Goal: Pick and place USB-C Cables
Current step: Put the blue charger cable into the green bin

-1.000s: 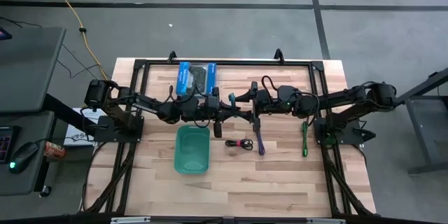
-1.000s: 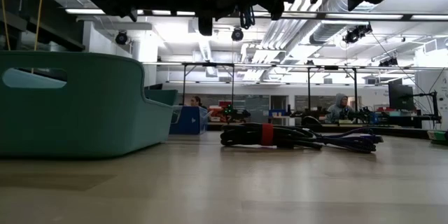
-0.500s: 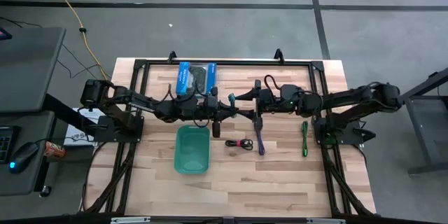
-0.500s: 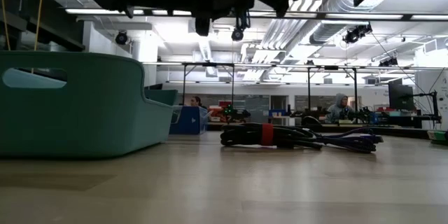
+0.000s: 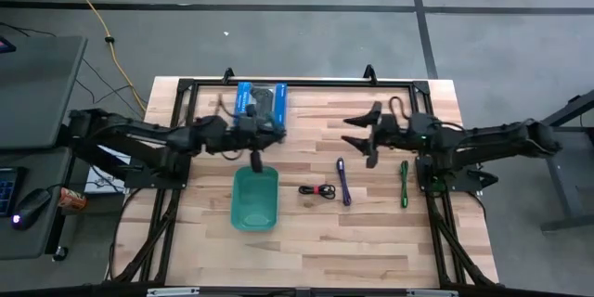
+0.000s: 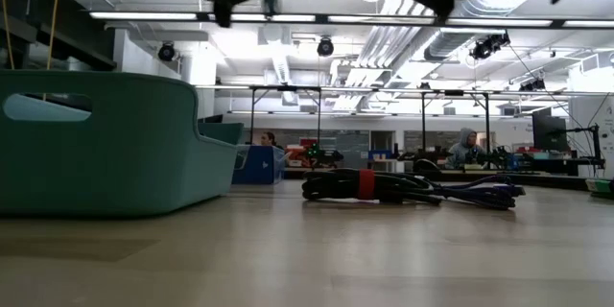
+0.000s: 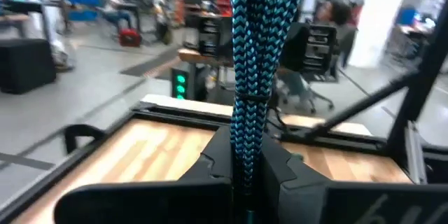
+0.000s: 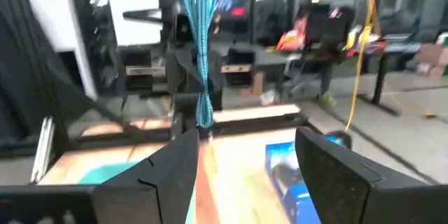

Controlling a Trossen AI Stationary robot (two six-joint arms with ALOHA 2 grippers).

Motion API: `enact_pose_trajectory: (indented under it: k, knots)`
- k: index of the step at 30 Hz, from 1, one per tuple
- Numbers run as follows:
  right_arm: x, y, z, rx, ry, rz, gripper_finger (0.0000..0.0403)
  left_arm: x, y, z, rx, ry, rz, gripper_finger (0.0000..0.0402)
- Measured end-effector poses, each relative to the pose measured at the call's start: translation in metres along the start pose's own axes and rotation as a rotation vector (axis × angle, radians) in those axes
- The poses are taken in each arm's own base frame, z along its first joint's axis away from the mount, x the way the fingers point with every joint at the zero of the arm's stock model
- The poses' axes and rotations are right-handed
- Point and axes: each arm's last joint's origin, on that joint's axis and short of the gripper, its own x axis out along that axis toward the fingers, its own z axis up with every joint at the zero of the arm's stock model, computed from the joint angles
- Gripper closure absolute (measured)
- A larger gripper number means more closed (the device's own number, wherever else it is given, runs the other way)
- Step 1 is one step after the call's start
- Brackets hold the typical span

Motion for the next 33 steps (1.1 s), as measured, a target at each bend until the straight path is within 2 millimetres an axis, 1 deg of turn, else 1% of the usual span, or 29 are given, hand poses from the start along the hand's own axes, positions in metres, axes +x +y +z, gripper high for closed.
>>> enact_pose_trajectory:
  k: [3,5,7,10,14,28,33]
  knots:
    - [-0.014,-0.001,-0.002,0.005,-0.040,-0.003,0.0174,-0.023,0.004,0.000,-0.006,-0.036,0.014,0.0401]
    - [-0.020,-0.002,-0.002,0.005,-0.056,-0.001,0.0174,-0.036,0.006,-0.001,-0.009,-0.052,0.011,0.0401]
    - [-0.023,-0.002,0.000,0.006,-0.071,-0.001,0.0174,-0.046,0.007,-0.002,-0.019,-0.065,0.010,0.0401]
    - [-0.023,-0.002,0.001,0.007,-0.081,0.007,0.0174,-0.055,0.009,-0.002,-0.018,-0.059,0.010,0.0401]
    - [-0.023,-0.002,0.001,0.007,-0.080,0.024,0.0174,-0.059,0.010,-0.003,-0.017,-0.038,0.011,0.0401]
    - [-0.022,-0.001,0.001,0.014,-0.084,0.028,0.0174,-0.059,0.009,-0.003,-0.033,-0.032,0.001,0.0401]
    - [-0.021,-0.001,0.000,0.013,-0.078,0.027,0.0174,-0.059,-0.003,-0.001,0.010,-0.012,-0.091,0.0401]
